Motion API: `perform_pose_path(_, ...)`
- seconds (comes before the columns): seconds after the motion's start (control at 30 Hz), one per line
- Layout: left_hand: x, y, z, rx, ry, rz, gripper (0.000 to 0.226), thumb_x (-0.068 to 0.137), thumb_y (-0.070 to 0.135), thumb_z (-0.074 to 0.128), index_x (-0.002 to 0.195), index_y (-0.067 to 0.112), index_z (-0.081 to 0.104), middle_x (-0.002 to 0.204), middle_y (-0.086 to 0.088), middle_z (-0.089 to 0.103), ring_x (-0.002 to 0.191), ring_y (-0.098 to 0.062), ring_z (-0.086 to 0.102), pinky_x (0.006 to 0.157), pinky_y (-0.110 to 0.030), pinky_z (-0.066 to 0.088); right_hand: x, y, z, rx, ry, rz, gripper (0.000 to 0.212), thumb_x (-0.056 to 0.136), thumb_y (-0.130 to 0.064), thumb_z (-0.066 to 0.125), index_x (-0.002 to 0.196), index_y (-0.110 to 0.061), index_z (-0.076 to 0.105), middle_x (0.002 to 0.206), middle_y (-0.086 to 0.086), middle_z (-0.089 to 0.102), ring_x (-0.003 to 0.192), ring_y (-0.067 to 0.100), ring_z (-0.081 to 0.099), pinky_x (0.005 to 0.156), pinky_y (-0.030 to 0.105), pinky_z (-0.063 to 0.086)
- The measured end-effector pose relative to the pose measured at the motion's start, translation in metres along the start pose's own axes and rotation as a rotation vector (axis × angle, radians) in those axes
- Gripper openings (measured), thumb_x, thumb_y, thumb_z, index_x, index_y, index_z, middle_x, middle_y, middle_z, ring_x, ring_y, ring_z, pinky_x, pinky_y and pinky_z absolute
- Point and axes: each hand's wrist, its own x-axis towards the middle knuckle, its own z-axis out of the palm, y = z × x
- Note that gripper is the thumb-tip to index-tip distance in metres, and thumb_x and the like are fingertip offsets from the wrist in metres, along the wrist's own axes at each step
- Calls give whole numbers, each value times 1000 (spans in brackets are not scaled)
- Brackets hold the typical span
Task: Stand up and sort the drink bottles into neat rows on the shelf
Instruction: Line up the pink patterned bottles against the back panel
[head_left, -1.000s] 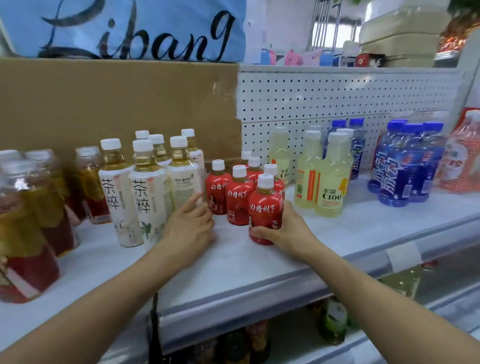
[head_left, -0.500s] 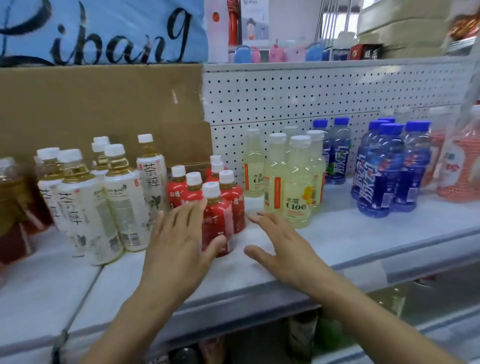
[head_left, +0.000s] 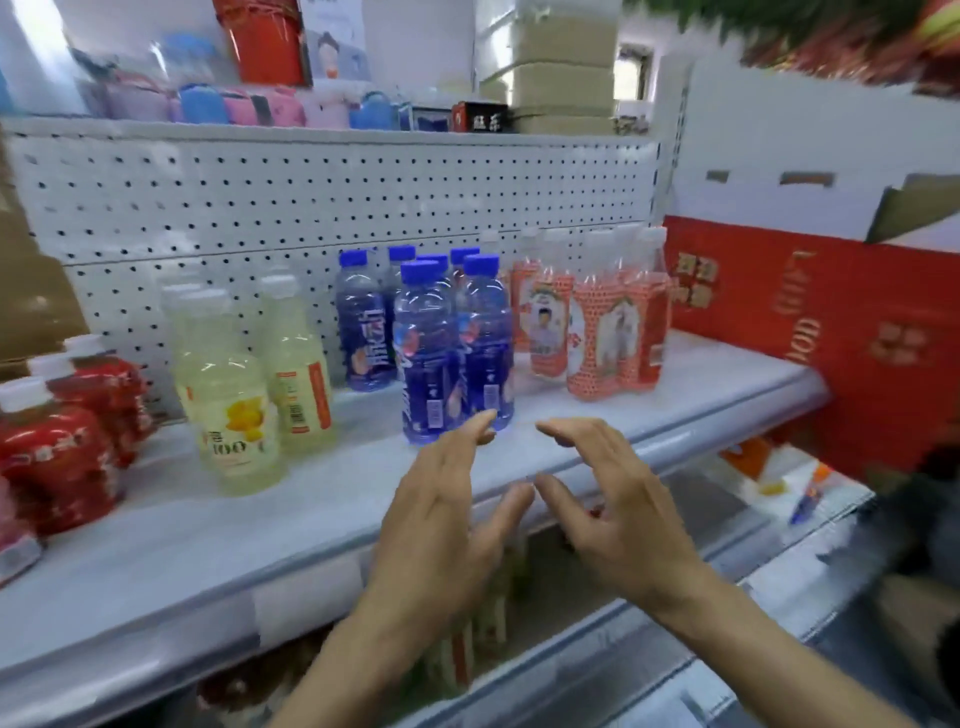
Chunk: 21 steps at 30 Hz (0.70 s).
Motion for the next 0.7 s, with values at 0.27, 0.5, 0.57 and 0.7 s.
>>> perform_pose_path(0.27,87,44,93,-215,-231,-145,86,86,46,70,152,35,16,158,11,29,139,-7,34,116,-36,33,19,124,-79,122,-6,286,58,86,-25,72,135,-30,42,127,-8,50,115,4,51,94,34,51)
perform_pose_path(0.5,168,24,132,-363,-236,-377,123,71,34,86,154,36,-5,163,5,16,146,-20,25,119,-47,22,87,212,-101,305,-150,455,101,70,-41,83,148,-29,21,147,-2,37,121,10,44,97,34,45)
perform_pose_path(0.57,190,18,139,-397,-210,-438,135,67,26,89,154,28,-14,162,2,19,147,-21,24,119,-49,17,110,234,-102,333,-228,466,114,61,-49,84,150,-30,15,153,-1,31,124,11,42,104,40,42)
perform_pose_path(0.7,228,1,155,-467,-217,-505,157,51,26,91,149,27,-32,158,-3,29,144,-24,32,120,-54,14,153,277,-92,370,-437,441,141,44,-63,88,152,-40,0,161,-4,14,140,16,31,115,50,29)
